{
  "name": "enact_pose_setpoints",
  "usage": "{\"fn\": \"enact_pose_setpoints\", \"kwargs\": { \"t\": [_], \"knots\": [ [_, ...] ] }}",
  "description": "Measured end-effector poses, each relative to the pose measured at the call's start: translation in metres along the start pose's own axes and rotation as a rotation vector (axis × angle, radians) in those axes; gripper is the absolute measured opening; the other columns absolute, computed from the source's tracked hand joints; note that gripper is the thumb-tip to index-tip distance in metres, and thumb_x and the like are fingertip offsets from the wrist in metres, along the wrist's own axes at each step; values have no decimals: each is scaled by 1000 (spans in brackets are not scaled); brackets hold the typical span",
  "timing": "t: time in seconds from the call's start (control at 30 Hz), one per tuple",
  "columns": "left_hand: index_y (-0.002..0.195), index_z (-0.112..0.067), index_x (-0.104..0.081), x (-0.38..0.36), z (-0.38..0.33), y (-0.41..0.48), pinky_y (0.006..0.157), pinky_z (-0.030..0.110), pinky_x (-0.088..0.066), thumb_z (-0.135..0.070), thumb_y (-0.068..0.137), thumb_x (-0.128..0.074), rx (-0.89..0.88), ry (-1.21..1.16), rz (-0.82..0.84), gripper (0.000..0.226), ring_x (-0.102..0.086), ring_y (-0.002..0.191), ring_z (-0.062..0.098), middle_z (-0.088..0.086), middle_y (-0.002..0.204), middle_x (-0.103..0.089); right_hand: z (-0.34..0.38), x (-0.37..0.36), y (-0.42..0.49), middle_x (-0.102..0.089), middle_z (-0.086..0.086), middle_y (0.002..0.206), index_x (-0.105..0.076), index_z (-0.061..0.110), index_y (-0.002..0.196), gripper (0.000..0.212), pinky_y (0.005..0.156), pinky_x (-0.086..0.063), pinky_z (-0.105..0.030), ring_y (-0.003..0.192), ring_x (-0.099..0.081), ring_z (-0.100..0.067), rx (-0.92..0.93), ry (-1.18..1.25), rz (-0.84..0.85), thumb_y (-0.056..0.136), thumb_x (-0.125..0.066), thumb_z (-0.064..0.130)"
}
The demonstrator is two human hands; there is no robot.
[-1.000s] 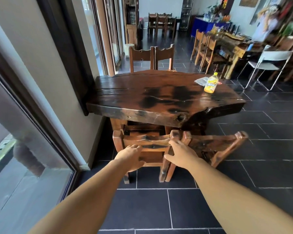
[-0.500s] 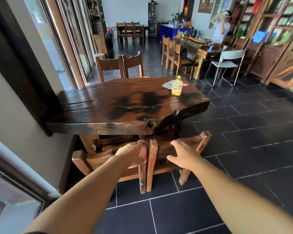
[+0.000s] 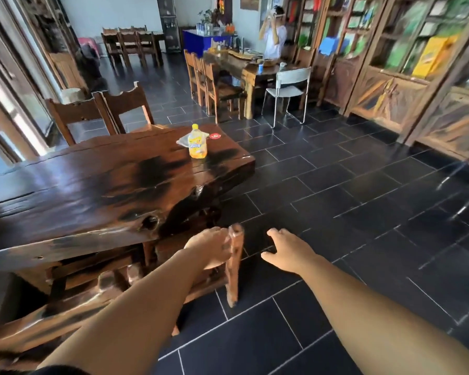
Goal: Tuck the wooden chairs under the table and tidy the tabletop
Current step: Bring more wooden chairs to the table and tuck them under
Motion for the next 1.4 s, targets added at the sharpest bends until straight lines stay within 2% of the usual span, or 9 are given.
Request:
{"fn": "enact_pose_setpoints", "kwargs": {
  "t": [0.13,0.23,0.33,0.63,1.03,1.23,1.3,1.4],
  "knots": [
    [130,-23,-52,5,-43,50,95,41,-49,-43,89,-62,-57,46,15,47,-55,120,24,-2,128,-55,-58,14,19,-51,-6,130,-40,19,139,57,87,-50,-39,111,-57,-27,-59,19,-9,92,-57,47],
    [143,-22,-43,9,-60,86,98,41,-48,-45,90,-61,-76,44,3,61,-52,126,23,-3,138,-51,-89,22,43,-49,-5,132,-39,20,141,59,88,-50,-39,112,-57,-26,-96,30,-1,92,-56,47],
    [148,-22,-38,7,-65,127,102,41,-46,-45,92,-60,-80,47,6,64,-48,131,22,-2,144,-47,-109,33,81,-49,-5,133,-38,20,143,61,89,-51,-41,112,-57,-25,-103,46,-1,92,-55,48],
    [148,-20,-37,24,-52,305,100,43,-48,-49,91,-60,-13,8,18,68,-49,129,24,0,144,-47,-153,67,258,-48,-4,134,-37,21,142,60,90,-53,-43,111,-58,-25,-45,-5,43,92,-57,48],
    [140,-20,-45,103,-15,491,95,43,-50,-50,89,-61,105,-15,0,60,-52,124,25,-1,137,-51,-188,155,465,-49,-4,133,-38,21,142,59,86,-53,-40,109,-59,-26,39,-31,60,93,-58,46],
    [147,-41,-33,128,-6,577,96,45,-50,-47,88,-60,90,-22,-10,64,-50,127,26,-4,141,-50,-204,187,565,-47,-4,136,-37,21,143,59,88,-52,-41,111,-58,-25,101,-24,72,94,-57,46],
    [143,-33,-42,136,-7,610,97,43,-49,-47,92,-56,121,23,10,55,-50,125,25,-3,138,-51,-212,197,604,-48,-3,133,-38,22,142,58,85,-53,-40,107,-58,-23,126,-28,81,93,-57,46],
    [125,-21,-54,152,3,666,89,43,-50,-51,88,-56,224,-43,-22,48,-56,115,27,-1,122,-57,-227,216,669,-49,-3,132,-38,22,141,57,85,-53,-41,105,-57,-23,171,-41,85,93,-56,47]
  ]
}}
Point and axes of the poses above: each hand's wrist, its own y-axis towards the middle knuckle, its own x-axis out of the back of the hand, z = x × y, the point moved 10 cm from there along y, towards the middle knuckle
